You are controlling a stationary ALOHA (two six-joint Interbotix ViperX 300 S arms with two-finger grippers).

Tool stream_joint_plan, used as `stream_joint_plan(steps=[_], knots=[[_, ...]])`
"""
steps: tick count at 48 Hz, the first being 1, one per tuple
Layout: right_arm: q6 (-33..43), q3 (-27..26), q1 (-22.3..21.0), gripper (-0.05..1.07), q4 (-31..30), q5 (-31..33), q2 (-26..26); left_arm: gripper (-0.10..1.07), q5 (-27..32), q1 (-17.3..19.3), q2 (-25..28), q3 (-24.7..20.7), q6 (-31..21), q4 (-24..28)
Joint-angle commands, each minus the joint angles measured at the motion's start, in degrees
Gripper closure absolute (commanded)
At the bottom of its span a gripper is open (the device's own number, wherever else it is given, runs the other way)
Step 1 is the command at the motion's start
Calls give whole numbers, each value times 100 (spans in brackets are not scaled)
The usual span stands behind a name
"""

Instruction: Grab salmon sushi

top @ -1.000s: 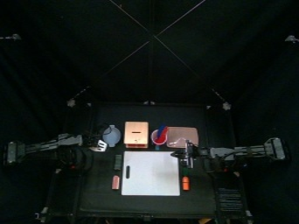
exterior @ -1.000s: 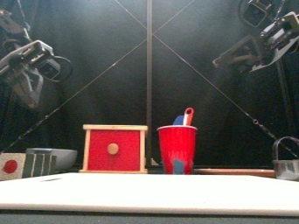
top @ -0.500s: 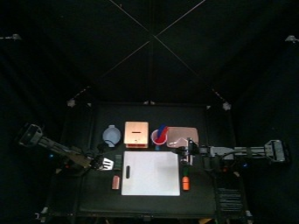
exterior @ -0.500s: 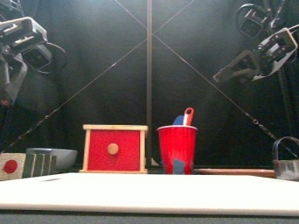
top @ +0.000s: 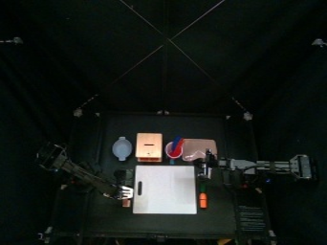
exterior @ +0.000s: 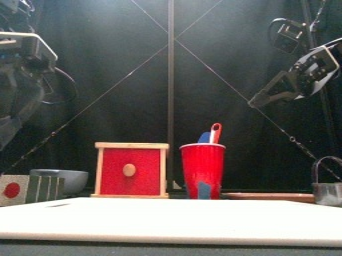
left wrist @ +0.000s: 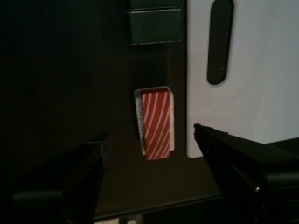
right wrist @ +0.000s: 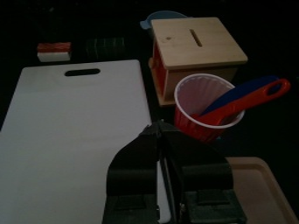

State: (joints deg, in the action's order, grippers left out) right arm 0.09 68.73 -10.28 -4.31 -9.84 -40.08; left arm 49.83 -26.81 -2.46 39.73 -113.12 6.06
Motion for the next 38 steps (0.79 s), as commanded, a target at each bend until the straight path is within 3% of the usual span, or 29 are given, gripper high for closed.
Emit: stream_joint_plan(steps=[1,17,38], knots=[[0,-35,-18,101,0,-18,-26,-4,70,-35,176,-220,-35,35],[0,9,-18,101,0,-18,-26,0,114,-167,659,-466,-123,-105],[9,79,-18,101,9,158,-35,30,97,-167,598,-396,-114,-202]])
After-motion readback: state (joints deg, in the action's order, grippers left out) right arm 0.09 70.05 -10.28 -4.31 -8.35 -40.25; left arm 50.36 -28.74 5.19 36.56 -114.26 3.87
